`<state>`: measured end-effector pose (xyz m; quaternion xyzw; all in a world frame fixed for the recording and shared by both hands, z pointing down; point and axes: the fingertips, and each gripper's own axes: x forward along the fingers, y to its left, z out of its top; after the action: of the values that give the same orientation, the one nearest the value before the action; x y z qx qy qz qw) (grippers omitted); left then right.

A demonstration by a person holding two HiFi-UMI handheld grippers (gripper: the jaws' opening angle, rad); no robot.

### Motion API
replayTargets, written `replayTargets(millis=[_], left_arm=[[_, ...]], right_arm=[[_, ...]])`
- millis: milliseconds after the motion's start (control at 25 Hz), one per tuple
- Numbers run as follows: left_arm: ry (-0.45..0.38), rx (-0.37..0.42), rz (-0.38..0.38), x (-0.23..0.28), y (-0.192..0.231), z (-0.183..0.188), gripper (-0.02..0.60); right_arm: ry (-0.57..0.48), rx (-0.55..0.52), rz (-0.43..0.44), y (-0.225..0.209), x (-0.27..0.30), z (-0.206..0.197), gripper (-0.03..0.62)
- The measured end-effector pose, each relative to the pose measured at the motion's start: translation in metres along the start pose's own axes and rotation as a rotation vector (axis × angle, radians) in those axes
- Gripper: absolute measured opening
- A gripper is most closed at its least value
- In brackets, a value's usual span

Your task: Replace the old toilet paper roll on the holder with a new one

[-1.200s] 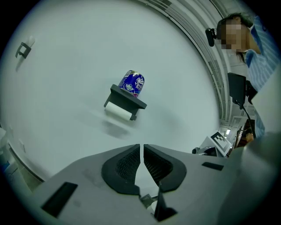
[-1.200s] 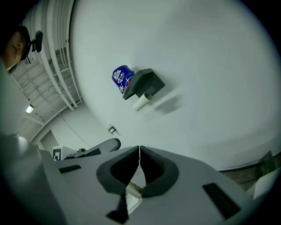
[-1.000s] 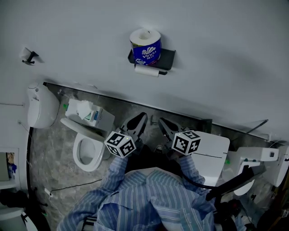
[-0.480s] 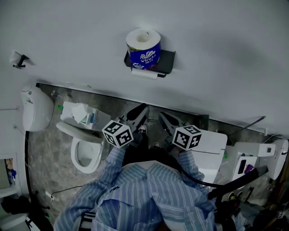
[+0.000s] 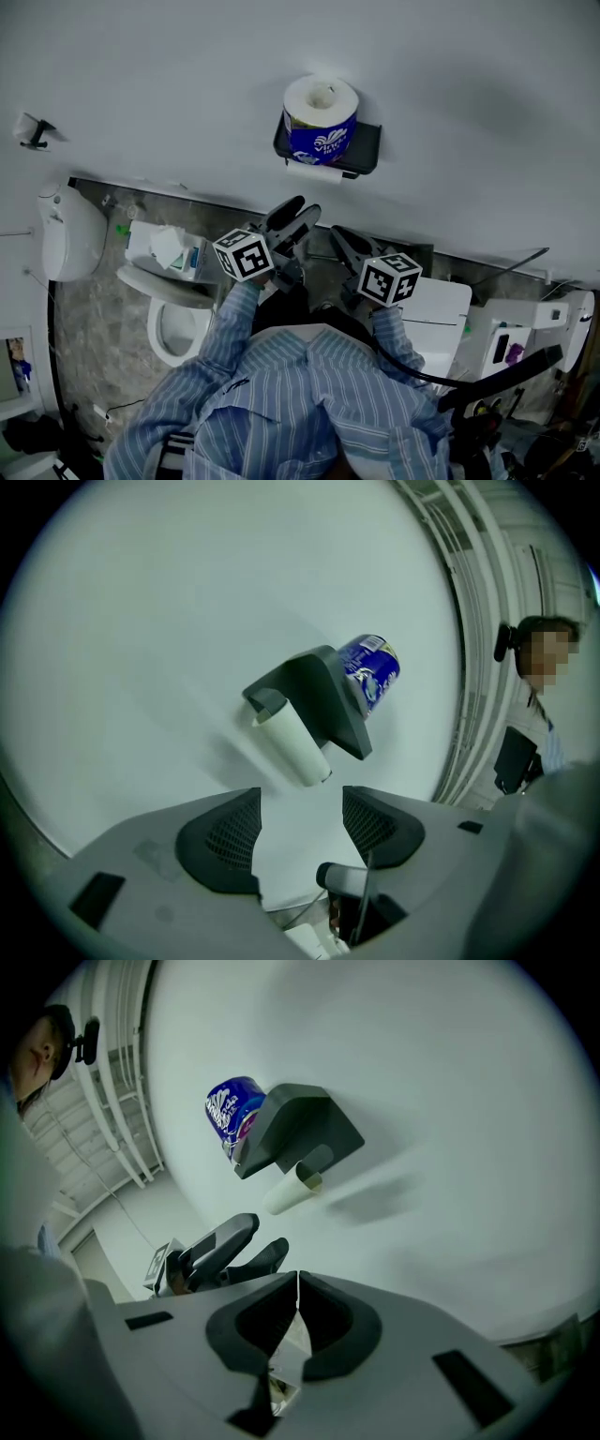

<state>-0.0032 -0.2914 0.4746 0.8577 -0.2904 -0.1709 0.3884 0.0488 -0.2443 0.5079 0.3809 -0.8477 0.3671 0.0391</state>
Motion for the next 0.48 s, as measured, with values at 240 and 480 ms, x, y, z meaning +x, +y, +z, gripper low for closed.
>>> replayTargets(millis=[240, 480], left_arm=[[-0.106, -0.195, -0.078, 0.01, 0.008, 0.03, 0.253], [-0.144, -0.3, -0.15, 0.024, 0.012, 0.043, 0.253]], right_arm=[[0.013, -0.014, -0.03, -0.003, 0.003, 0.003, 0.008], [-0.005, 0.01, -0.077, -0.017, -0.004, 0.007, 0.008]])
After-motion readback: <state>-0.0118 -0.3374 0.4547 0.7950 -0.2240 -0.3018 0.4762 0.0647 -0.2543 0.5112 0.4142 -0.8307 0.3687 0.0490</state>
